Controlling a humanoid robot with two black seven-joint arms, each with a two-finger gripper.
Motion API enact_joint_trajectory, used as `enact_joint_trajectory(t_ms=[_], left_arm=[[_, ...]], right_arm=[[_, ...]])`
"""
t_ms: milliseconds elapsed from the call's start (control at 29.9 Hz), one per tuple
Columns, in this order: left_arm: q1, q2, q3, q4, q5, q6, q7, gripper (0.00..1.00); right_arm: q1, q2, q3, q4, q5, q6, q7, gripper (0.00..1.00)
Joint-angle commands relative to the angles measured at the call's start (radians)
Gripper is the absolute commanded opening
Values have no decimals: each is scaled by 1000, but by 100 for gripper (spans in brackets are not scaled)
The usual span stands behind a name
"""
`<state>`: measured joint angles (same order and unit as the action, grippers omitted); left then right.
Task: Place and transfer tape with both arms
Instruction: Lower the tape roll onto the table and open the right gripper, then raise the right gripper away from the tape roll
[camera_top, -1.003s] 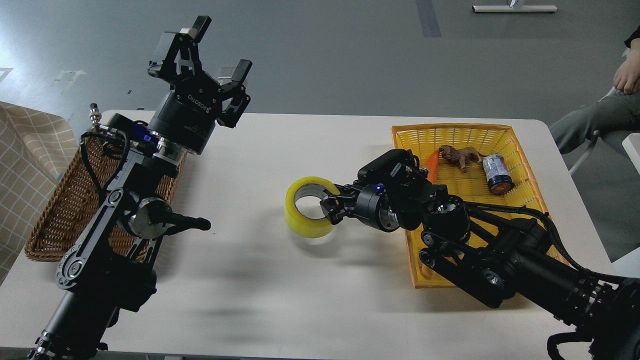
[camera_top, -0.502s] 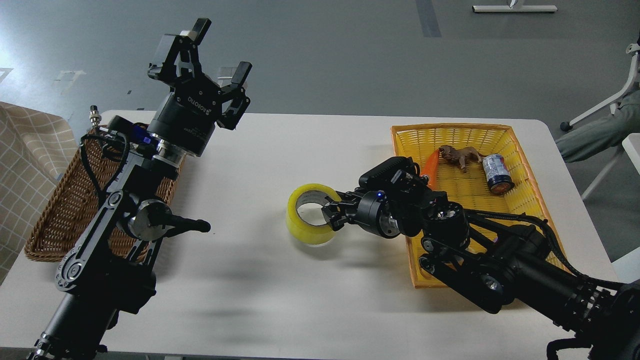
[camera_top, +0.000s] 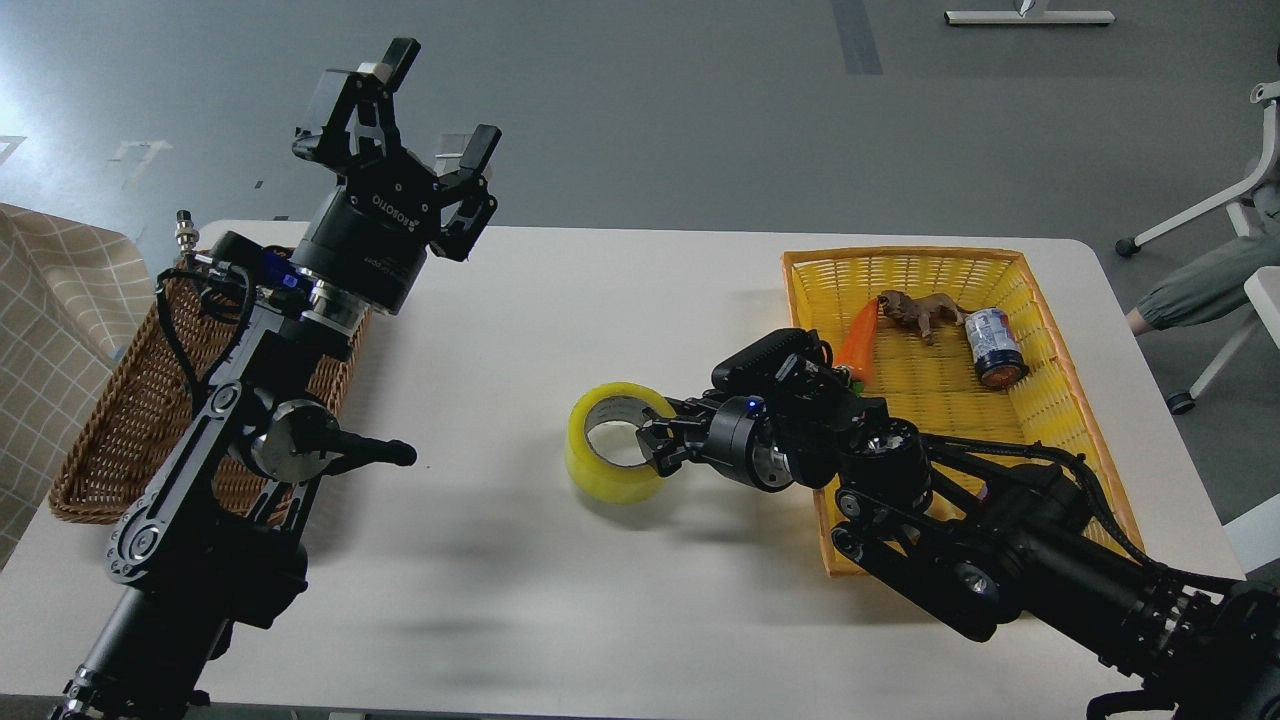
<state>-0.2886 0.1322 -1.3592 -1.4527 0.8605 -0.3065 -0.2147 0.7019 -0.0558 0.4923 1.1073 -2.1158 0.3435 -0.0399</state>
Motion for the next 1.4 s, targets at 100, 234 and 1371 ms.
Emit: enact_joint_trajectory(t_ms=[100, 234, 1371], left_arm=[[0, 1, -6, 0, -1, 0, 0, 98], [0, 1, -12, 0, -1, 0, 0, 98], [-11, 3, -52, -60, -113, 43, -46, 98]], right_arm=[[1, 20, 15, -1, 4, -14, -1, 52], [-1, 43, 57, -7, 8, -67, -1, 70], [-223, -9, 936, 490, 1186, -126, 12, 100]])
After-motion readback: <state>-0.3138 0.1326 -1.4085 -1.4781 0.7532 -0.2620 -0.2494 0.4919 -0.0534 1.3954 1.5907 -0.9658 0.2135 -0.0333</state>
